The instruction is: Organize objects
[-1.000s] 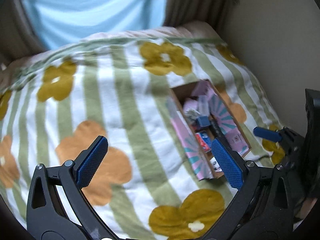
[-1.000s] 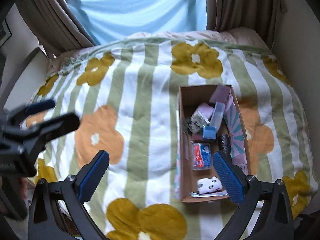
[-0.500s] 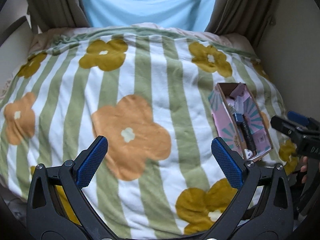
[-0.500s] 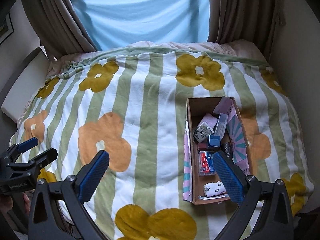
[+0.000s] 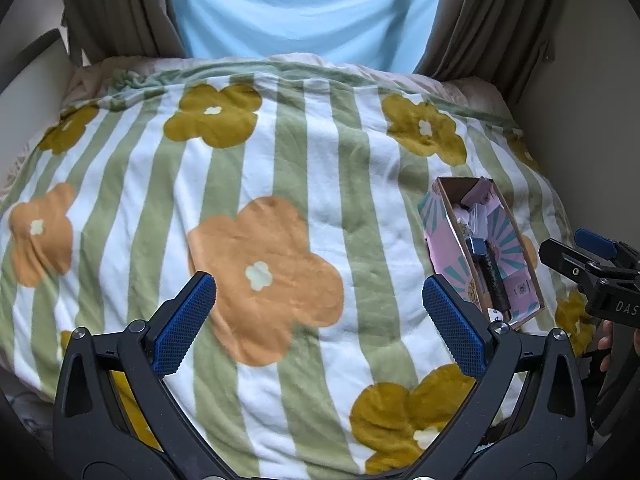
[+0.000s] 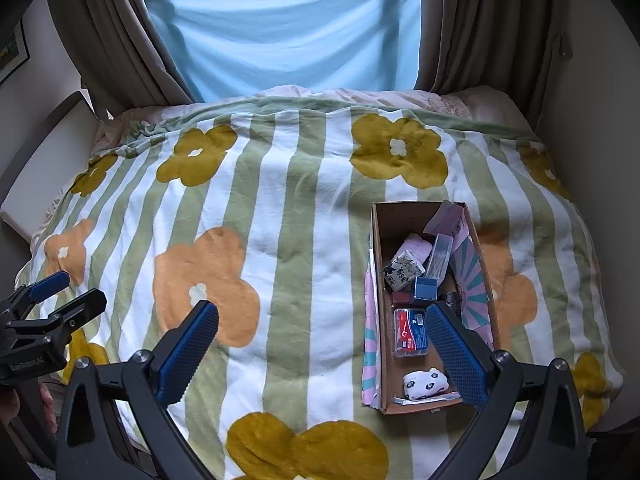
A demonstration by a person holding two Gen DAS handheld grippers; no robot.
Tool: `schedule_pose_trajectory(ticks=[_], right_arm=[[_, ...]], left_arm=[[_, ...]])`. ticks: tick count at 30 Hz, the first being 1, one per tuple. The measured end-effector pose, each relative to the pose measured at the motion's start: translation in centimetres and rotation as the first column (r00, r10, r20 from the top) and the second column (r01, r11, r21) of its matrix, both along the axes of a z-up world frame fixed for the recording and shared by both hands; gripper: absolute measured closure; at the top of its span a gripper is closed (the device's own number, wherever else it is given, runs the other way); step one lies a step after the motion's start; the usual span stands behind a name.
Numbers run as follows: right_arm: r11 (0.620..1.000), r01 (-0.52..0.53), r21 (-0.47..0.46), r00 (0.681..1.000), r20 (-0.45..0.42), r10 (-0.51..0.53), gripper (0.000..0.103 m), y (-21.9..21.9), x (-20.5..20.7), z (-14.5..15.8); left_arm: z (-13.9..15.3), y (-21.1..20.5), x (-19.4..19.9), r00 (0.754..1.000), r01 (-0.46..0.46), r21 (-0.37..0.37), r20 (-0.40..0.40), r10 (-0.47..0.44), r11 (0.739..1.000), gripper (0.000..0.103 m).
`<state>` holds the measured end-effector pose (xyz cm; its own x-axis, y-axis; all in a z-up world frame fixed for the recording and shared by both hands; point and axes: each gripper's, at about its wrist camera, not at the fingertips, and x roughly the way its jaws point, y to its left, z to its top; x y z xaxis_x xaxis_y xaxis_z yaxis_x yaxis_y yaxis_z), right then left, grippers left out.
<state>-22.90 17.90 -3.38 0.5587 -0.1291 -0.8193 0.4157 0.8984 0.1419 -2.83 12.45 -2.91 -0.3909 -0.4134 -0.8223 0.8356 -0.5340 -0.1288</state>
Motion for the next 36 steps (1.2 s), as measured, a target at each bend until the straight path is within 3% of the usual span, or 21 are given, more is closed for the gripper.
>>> schedule_pose_trajectory(ticks=[36], right_arm=[[1.0,-0.001,0.0,1.0,0.0,0.001,0.0,-0.34,0.12,0.03]], left_arm=[[0.72,0.34,-0.27,0.999,-0.037,-0.035,0.026,0.038,0.999,0.0]])
